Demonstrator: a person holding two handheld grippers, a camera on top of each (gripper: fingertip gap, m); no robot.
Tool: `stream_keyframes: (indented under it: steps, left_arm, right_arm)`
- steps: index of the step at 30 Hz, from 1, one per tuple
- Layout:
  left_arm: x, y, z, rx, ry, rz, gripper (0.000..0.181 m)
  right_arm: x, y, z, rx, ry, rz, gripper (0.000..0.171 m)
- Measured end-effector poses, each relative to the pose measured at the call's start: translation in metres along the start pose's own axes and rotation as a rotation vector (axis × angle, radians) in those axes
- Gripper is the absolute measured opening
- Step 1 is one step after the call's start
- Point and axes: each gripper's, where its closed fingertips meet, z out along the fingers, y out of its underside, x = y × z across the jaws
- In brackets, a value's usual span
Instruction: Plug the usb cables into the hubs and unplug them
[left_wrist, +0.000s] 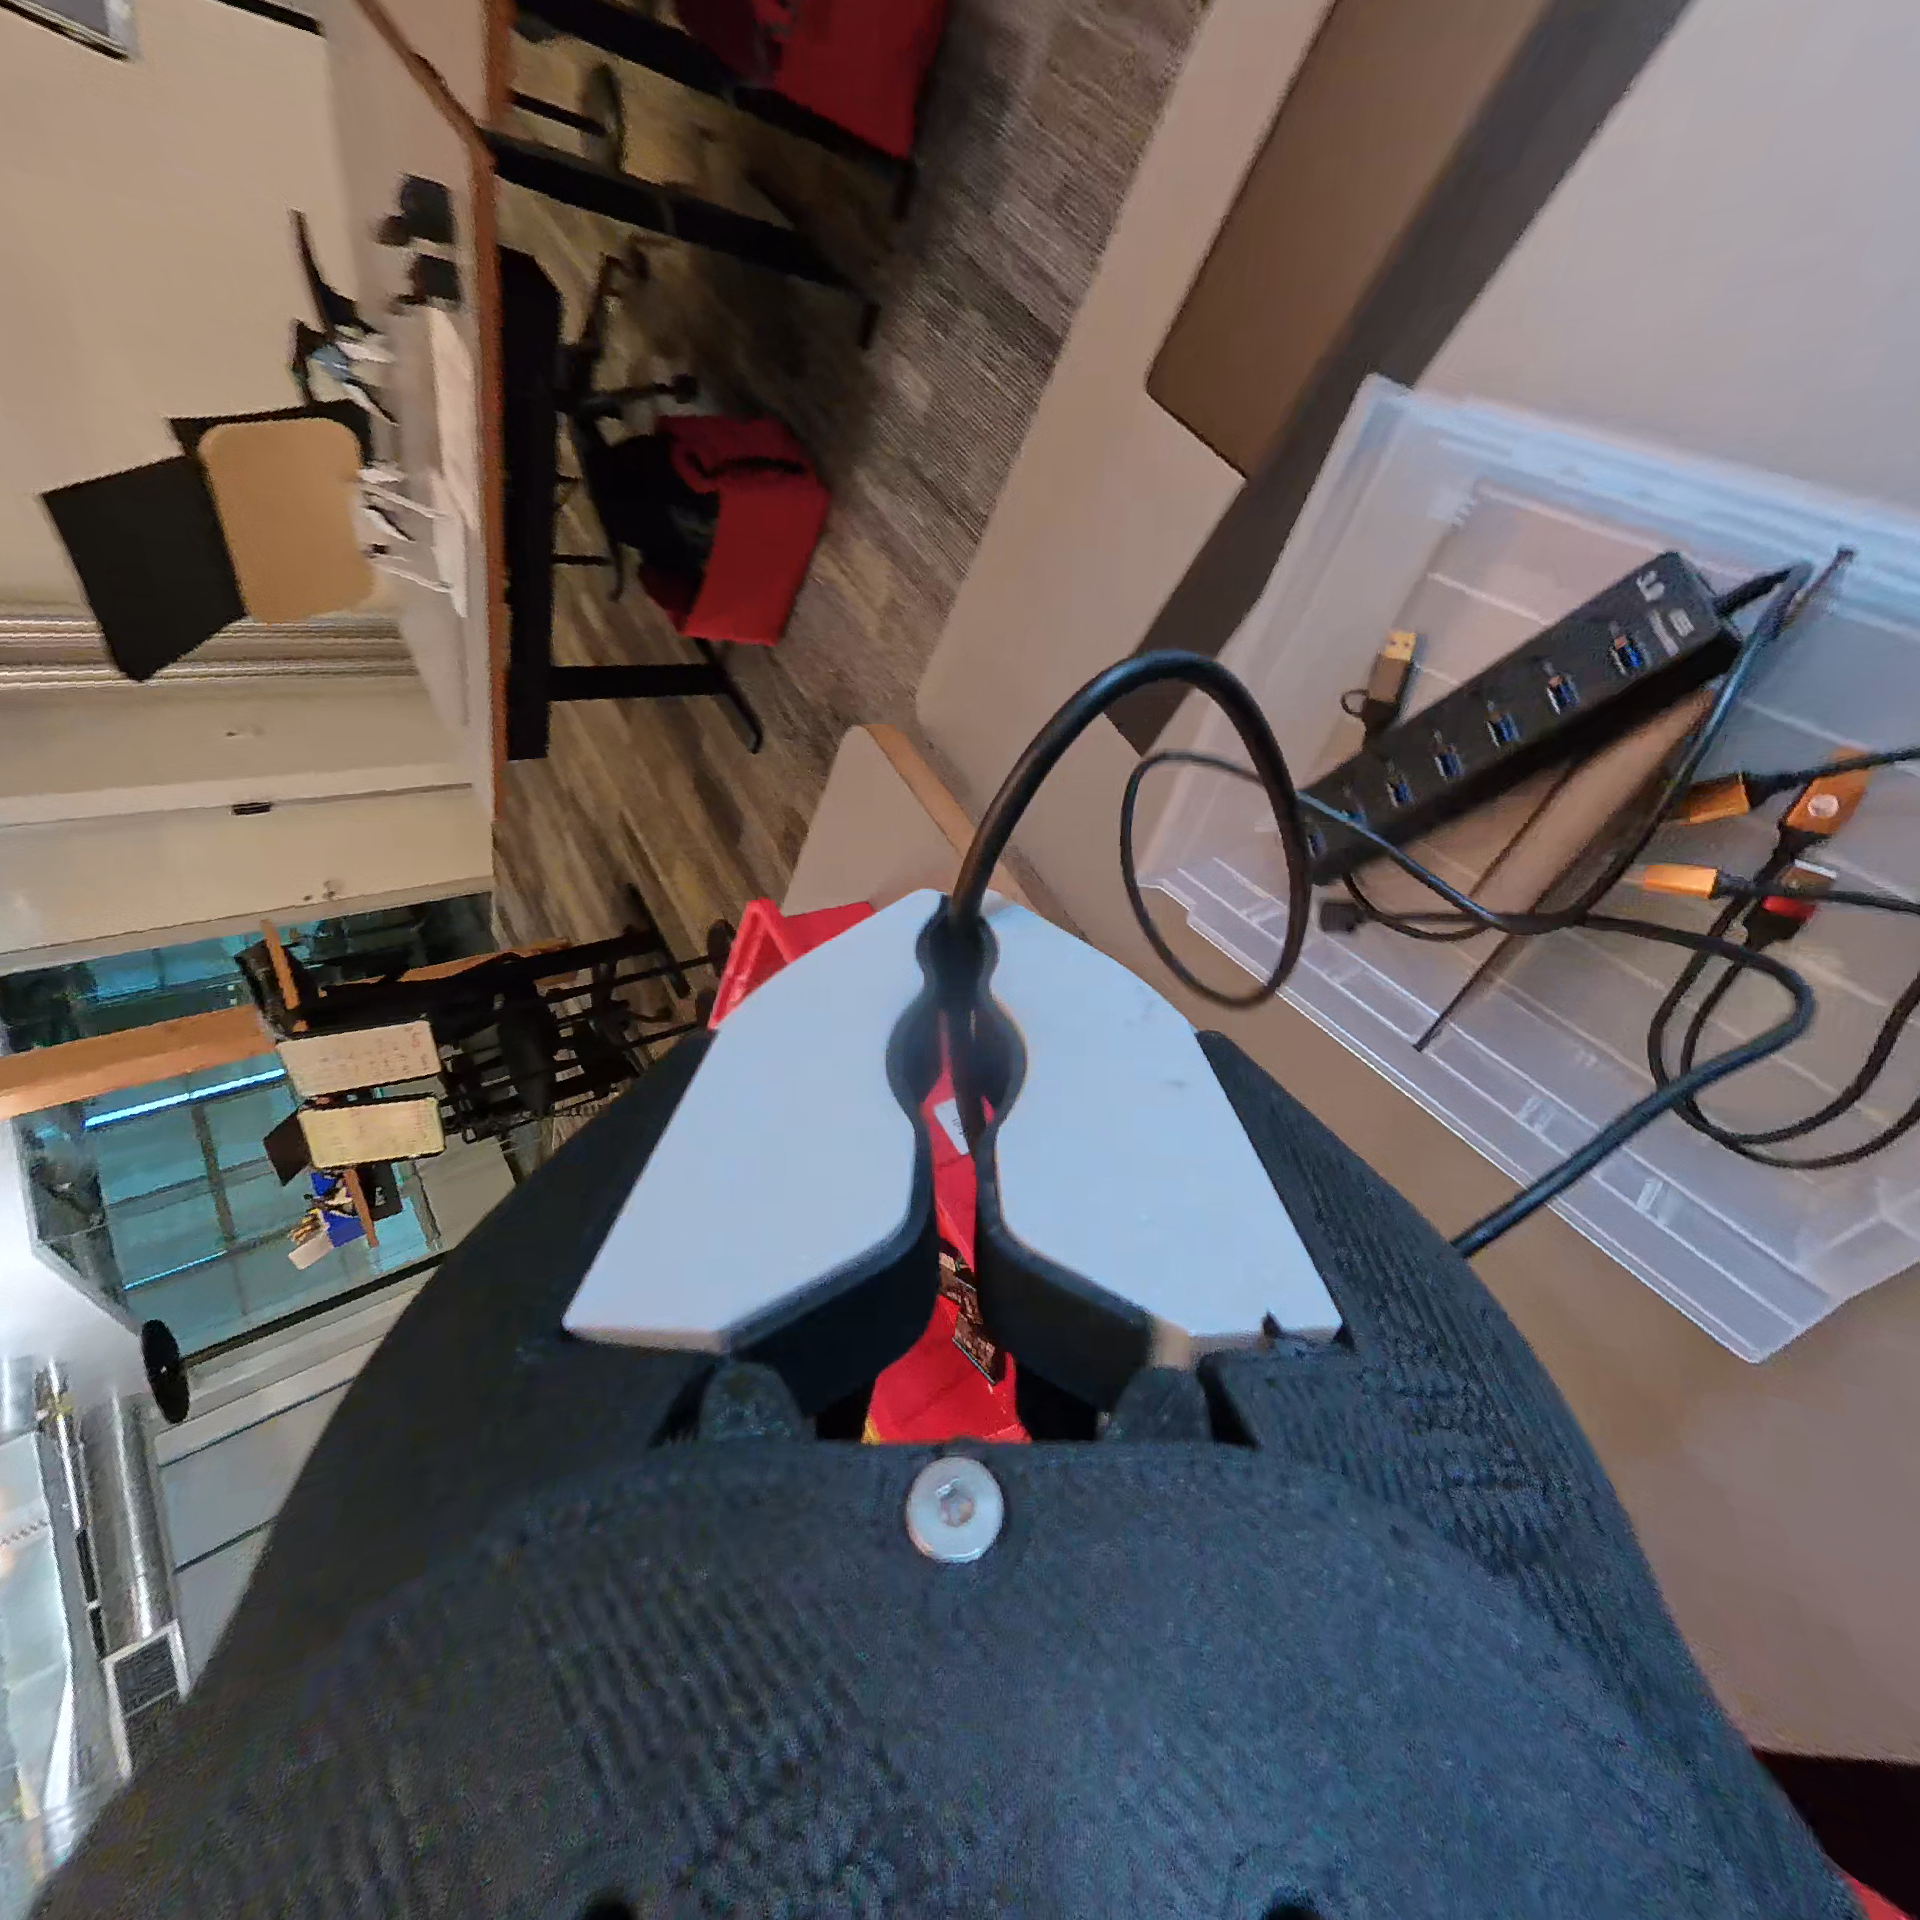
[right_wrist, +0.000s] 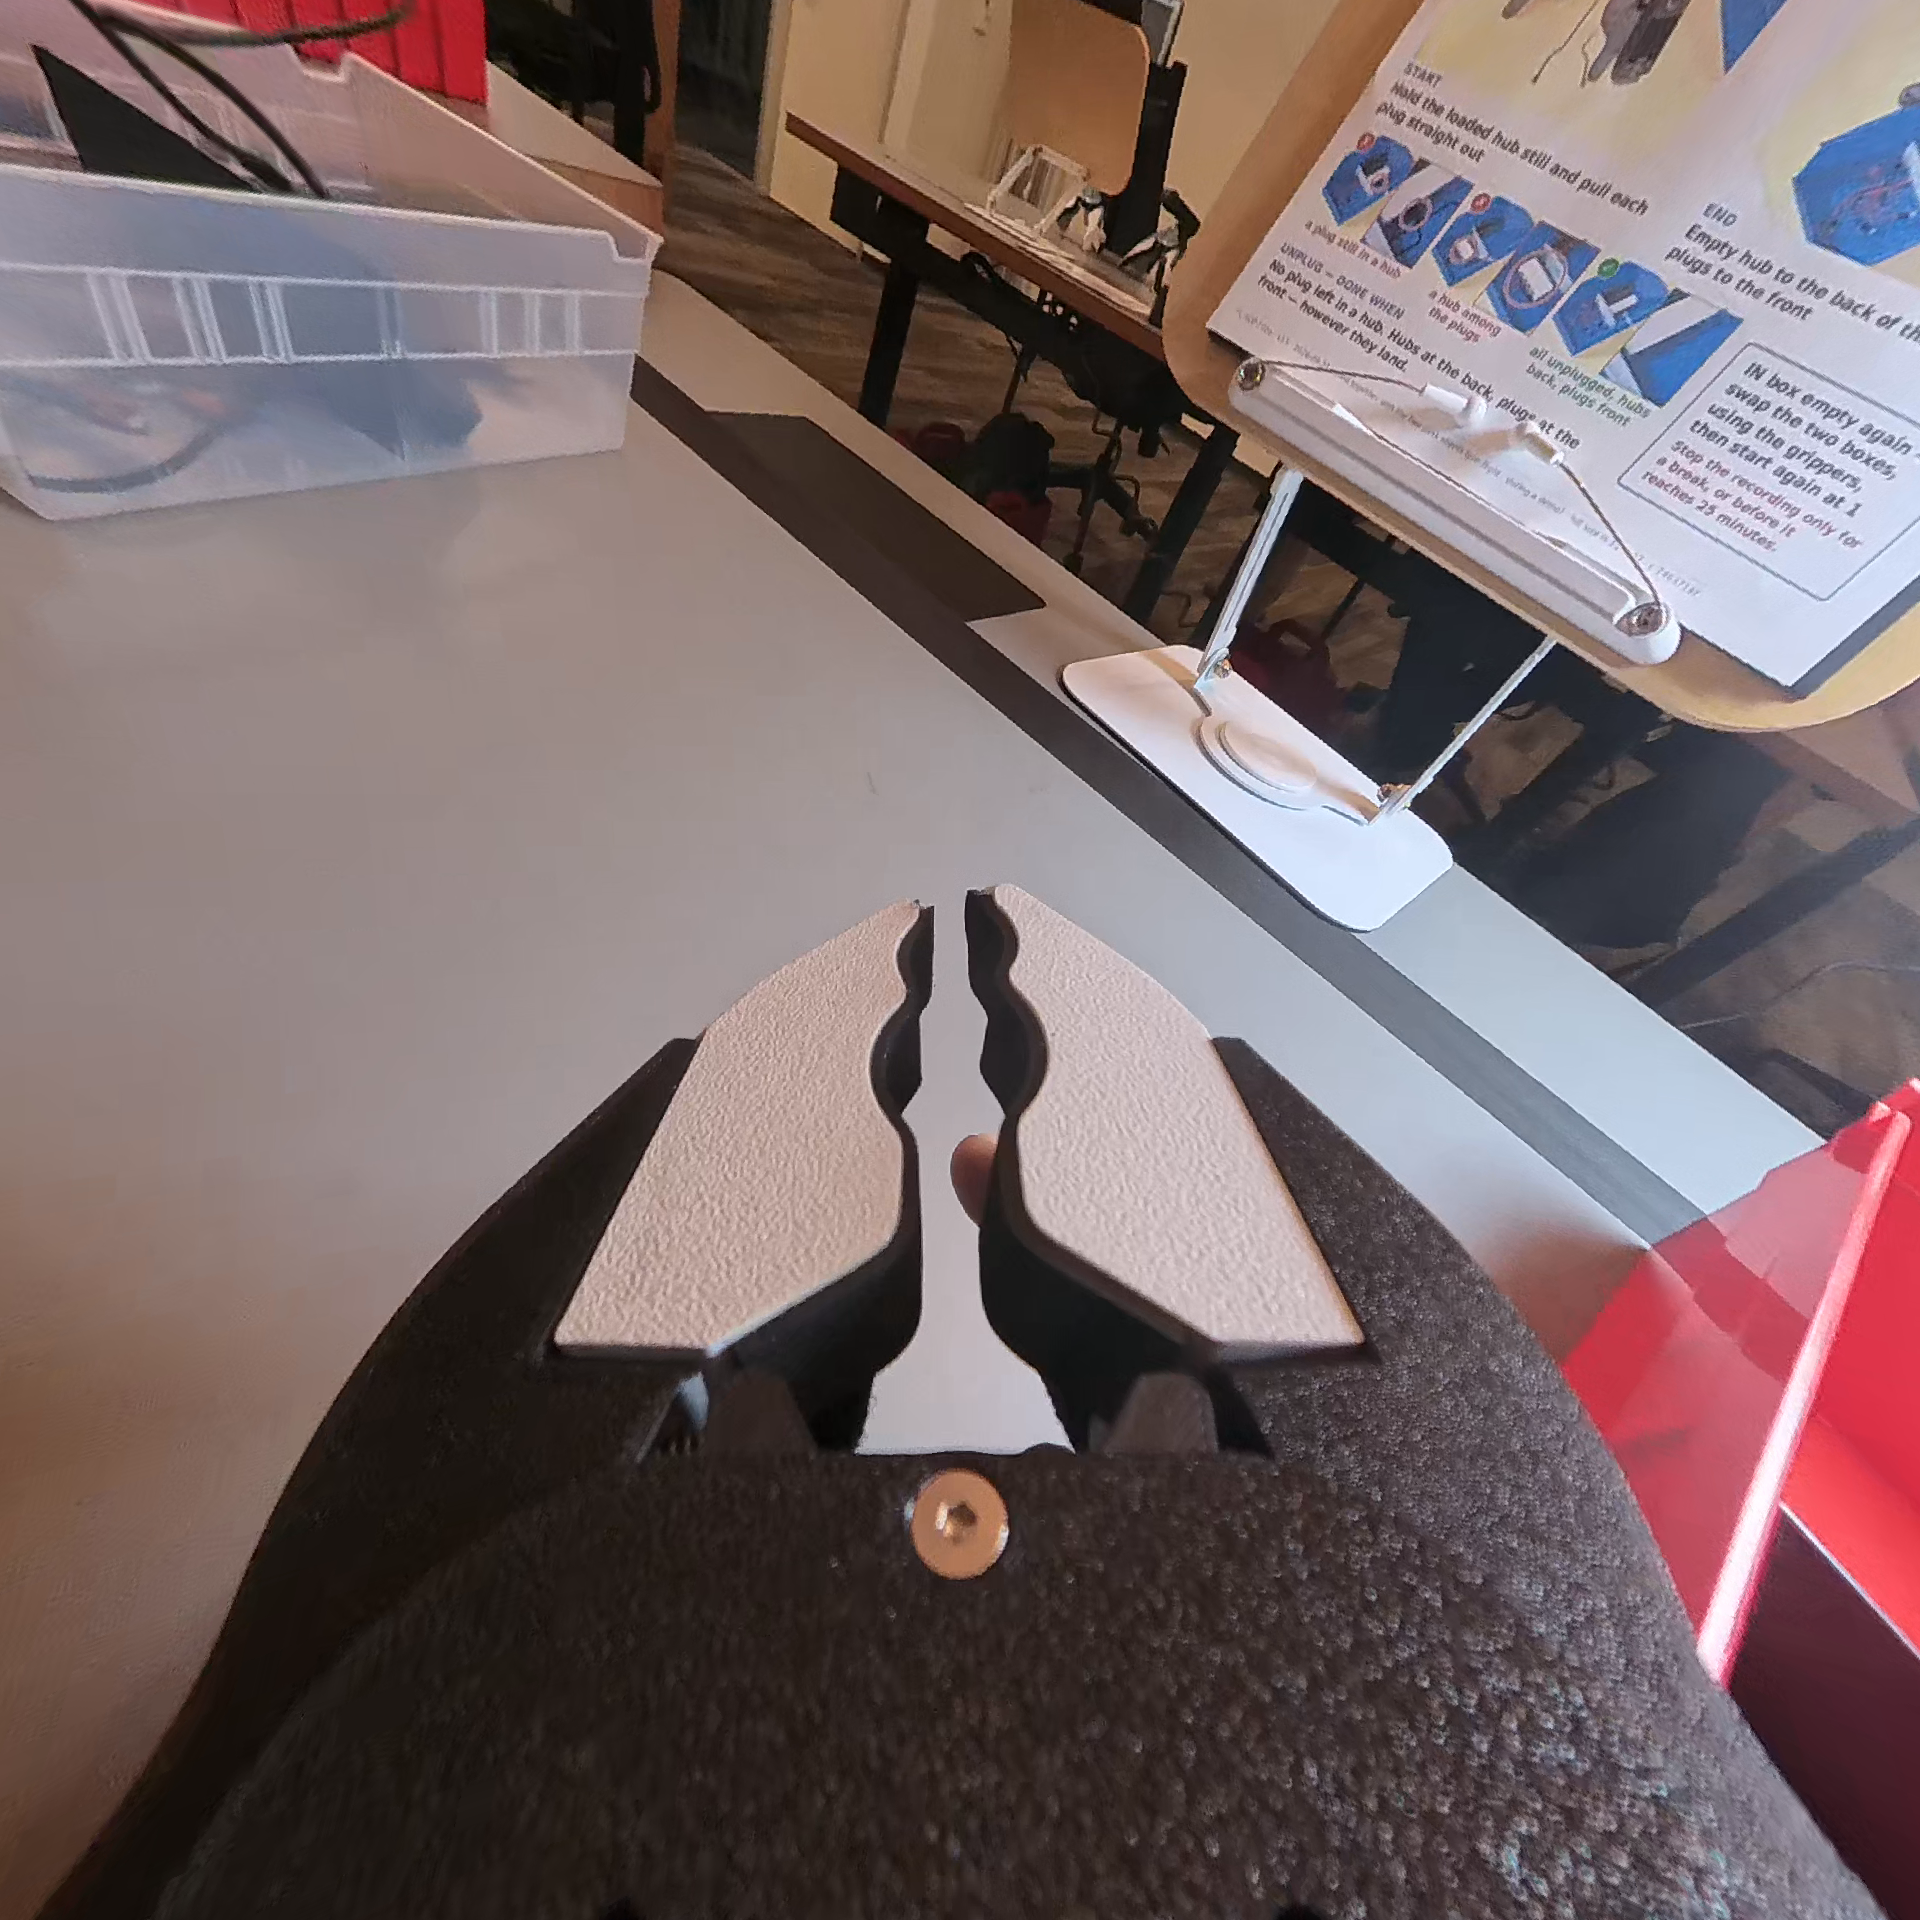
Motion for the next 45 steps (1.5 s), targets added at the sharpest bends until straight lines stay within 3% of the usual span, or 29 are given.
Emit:
stream_keyframes:
  steps: [6,12,18,22,26,30,33,36,37,38,39,41,42,45]
  left_arm:
    - [-0.020,-0.020,-0.039,0.106,-0.140,-0.048,0.000]
    - [-0.035,-0.061,-0.090,0.287,-0.284,-0.096,0.000]
    - [-0.033,-0.114,-0.146,0.567,-0.268,-0.191,0.000]
    - [0.001,-0.158,-0.177,0.745,-0.140,-0.194,0.000]
    - [0.057,-0.205,-0.192,0.849,0.012,-0.120,0.001]
    - [0.123,-0.245,-0.193,0.898,0.158,-0.030,0.000]
    - [0.167,-0.266,-0.184,0.898,0.231,0.022,0.000]
    - [0.204,-0.281,-0.177,0.904,0.319,0.036,0.001]
    - [0.211,-0.285,-0.175,0.907,0.334,0.037,0.001]
    - [0.217,-0.288,-0.174,0.913,0.345,0.035,0.001]
    - [0.221,-0.290,-0.173,0.922,0.361,0.029,0.001]
    - [0.223,-0.291,-0.172,0.932,0.395,0.005,0.001]
    - [0.223,-0.289,-0.171,0.942,0.410,-0.007,0.001]
    - [0.210,-0.275,-0.169,0.972,0.442,-0.056,0.005]
  right_arm:
    - [-0.005,-0.011,-0.004,0.029,0.005,-0.020,0.006]
    - [-0.009,-0.017,-0.005,0.044,0.004,-0.028,0.006]
    - [-0.015,-0.021,-0.005,0.054,-0.004,-0.034,0.006]
    - [-0.024,-0.037,-0.002,0.093,-0.049,0.015,0.006]
    - [-0.039,-0.085,0.001,0.201,-0.146,0.066,0.015]
    - [-0.059,-0.143,0.006,0.292,-0.278,0.071,0.040]
    - [-0.076,-0.181,0.010,0.330,-0.347,0.071,0.074]
    - [-0.088,-0.201,0.025,0.318,-0.364,0.093,0.084]
    - [-0.092,-0.201,0.031,0.304,-0.370,0.099,0.083]
    - [-0.095,-0.199,0.038,0.289,-0.365,0.111,0.071]
    - [-0.096,-0.196,0.044,0.286,-0.360,0.123,0.056]
    - [-0.094,-0.196,0.045,0.360,-0.365,0.158,0.012]
    - [-0.092,-0.194,0.043,0.376,-0.370,0.172,0.000]
    - [-0.077,-0.189,0.034,0.405,-0.378,0.209,0.000]
